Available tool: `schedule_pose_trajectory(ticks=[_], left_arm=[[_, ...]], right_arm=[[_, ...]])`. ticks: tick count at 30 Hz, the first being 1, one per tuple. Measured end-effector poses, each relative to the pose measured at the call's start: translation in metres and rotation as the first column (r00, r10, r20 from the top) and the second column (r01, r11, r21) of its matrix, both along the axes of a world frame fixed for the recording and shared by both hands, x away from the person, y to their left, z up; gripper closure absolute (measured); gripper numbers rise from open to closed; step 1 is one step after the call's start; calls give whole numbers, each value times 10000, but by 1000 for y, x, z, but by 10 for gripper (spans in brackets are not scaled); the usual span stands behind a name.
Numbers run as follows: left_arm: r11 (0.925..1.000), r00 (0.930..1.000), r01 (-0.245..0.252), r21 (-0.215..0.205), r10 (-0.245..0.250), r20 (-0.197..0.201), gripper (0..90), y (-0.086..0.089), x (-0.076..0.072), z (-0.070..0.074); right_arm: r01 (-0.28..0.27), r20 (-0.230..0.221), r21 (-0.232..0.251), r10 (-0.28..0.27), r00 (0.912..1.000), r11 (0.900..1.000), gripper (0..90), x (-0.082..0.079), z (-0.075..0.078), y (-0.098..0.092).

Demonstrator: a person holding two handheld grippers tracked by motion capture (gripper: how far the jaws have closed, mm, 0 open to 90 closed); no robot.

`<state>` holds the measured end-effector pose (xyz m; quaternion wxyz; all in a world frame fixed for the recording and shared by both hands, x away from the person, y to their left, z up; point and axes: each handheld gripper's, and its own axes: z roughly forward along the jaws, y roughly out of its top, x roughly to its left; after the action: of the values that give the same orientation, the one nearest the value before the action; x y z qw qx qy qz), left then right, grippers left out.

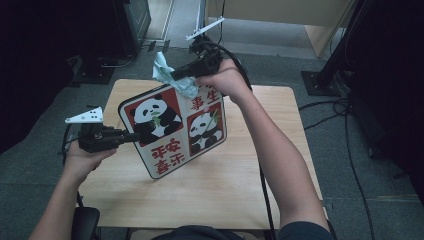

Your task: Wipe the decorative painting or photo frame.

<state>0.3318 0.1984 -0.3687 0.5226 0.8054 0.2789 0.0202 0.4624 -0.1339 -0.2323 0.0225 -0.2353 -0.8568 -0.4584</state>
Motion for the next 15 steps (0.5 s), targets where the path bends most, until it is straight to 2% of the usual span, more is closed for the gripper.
schedule_pose_trajectory(ticks=[6, 15], left_arm=[[10000, 10000, -26, 37, 27, -15, 780, 0, 0, 0], [9999, 9999, -110, 17, 110, -93, 781, 1, 1, 0]], right_arm=[[-51, 113, -62, 52, 9999, 10000, 801, 5, 0, -8], [397, 257, -29, -396, 9989, 9992, 802, 8, -1, -22]])
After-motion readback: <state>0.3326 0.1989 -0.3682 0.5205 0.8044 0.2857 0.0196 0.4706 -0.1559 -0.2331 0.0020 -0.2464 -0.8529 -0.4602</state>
